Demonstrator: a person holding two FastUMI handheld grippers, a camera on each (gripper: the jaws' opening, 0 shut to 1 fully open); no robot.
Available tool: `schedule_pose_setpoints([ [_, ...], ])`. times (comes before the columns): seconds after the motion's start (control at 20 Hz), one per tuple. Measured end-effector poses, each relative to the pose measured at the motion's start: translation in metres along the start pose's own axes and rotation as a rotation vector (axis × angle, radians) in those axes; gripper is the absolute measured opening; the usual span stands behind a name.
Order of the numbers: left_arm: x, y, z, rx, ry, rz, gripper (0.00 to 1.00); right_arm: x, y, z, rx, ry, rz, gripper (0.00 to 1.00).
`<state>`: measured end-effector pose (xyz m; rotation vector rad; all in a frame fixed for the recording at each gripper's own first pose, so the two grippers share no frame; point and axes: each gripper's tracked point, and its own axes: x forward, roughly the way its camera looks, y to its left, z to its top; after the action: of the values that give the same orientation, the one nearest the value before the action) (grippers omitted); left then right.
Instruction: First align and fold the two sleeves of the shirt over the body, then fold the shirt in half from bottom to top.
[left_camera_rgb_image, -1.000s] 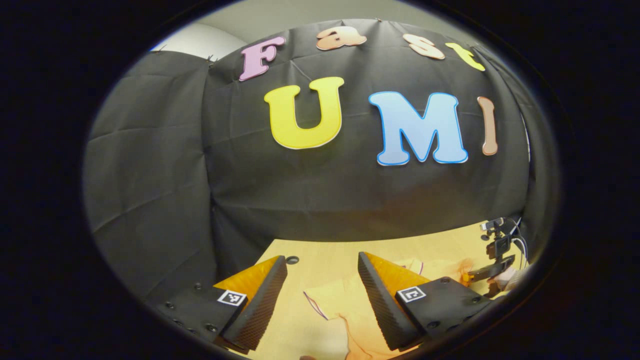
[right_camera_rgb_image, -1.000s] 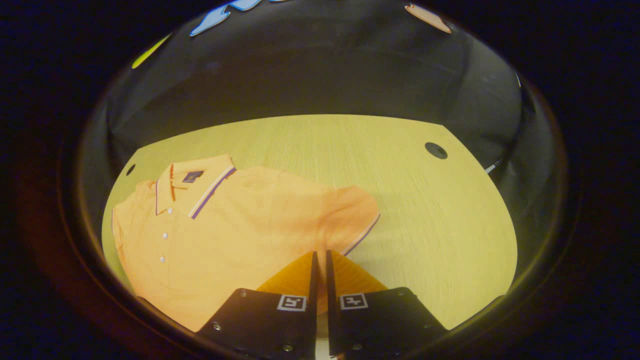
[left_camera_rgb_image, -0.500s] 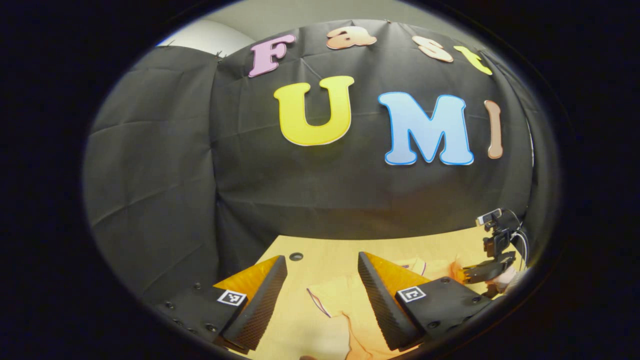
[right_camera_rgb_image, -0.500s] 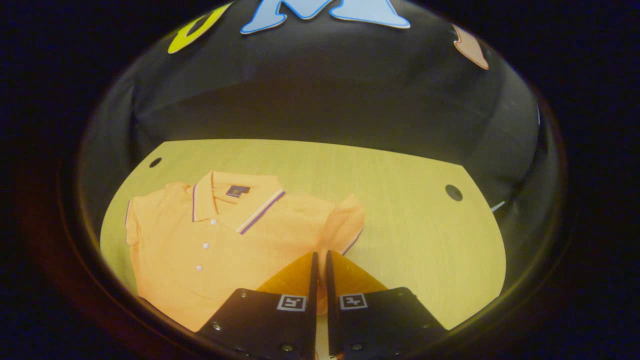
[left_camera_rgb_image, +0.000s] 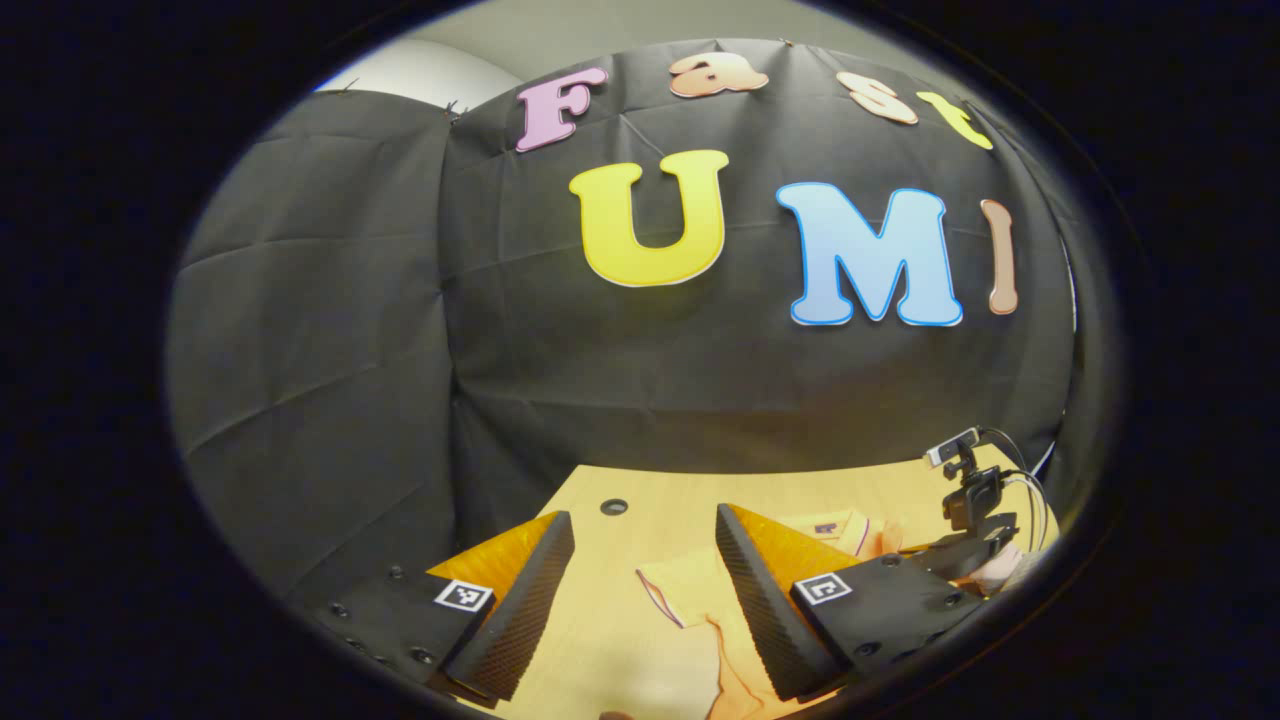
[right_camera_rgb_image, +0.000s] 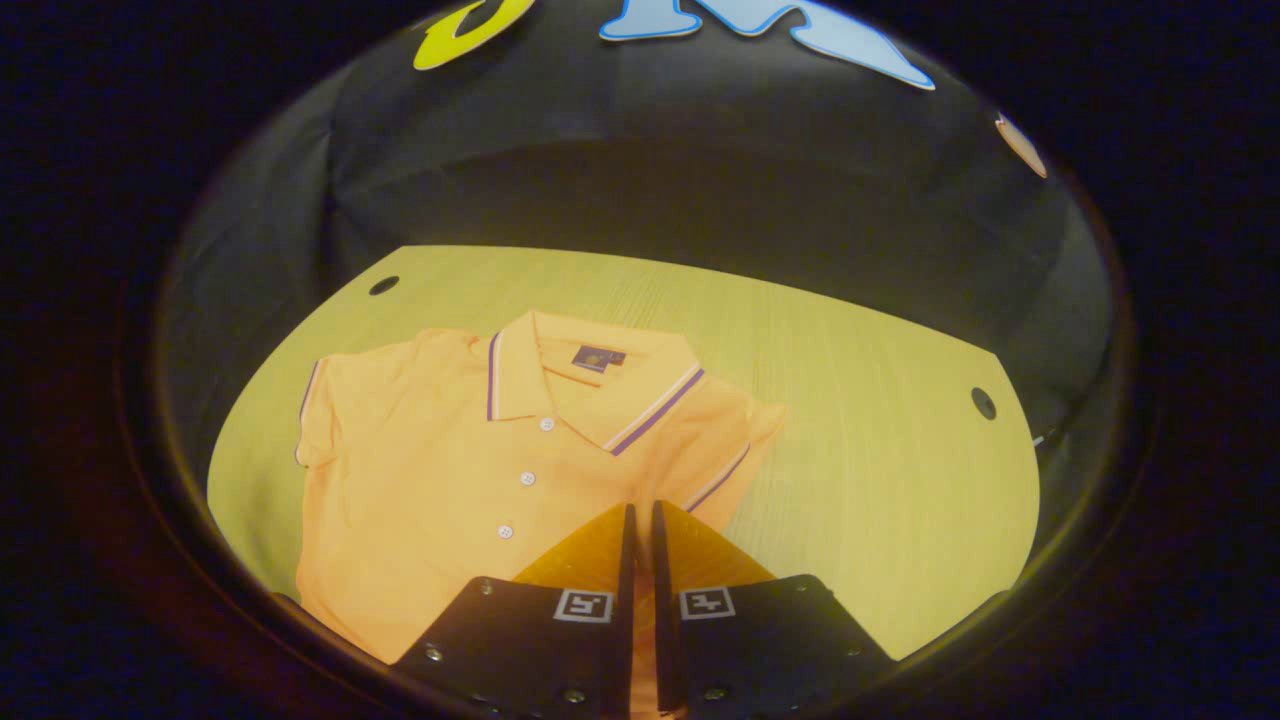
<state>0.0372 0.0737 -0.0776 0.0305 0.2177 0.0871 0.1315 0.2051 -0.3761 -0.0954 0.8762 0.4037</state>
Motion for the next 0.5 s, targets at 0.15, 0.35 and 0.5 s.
schedule_pose_setpoints([
  [0.15, -0.003, 0.01, -0.003, 0.001, 0.005, 0.015, 0.94, 0.005, 0.009, -0.009, -0.018, 0.029, 0.01, 0.1],
  [0.35, -0.002, 0.017, -0.006, -0.007, 0.009, 0.016, 0.96, 0.01, 0.017, -0.021, -0.024, 0.075, 0.028, 0.13],
  [0.5, 0.001, 0.019, -0.011, -0.013, 0.016, 0.009, 0.96, 0.009, 0.019, -0.022, -0.025, 0.08, 0.036, 0.36],
])
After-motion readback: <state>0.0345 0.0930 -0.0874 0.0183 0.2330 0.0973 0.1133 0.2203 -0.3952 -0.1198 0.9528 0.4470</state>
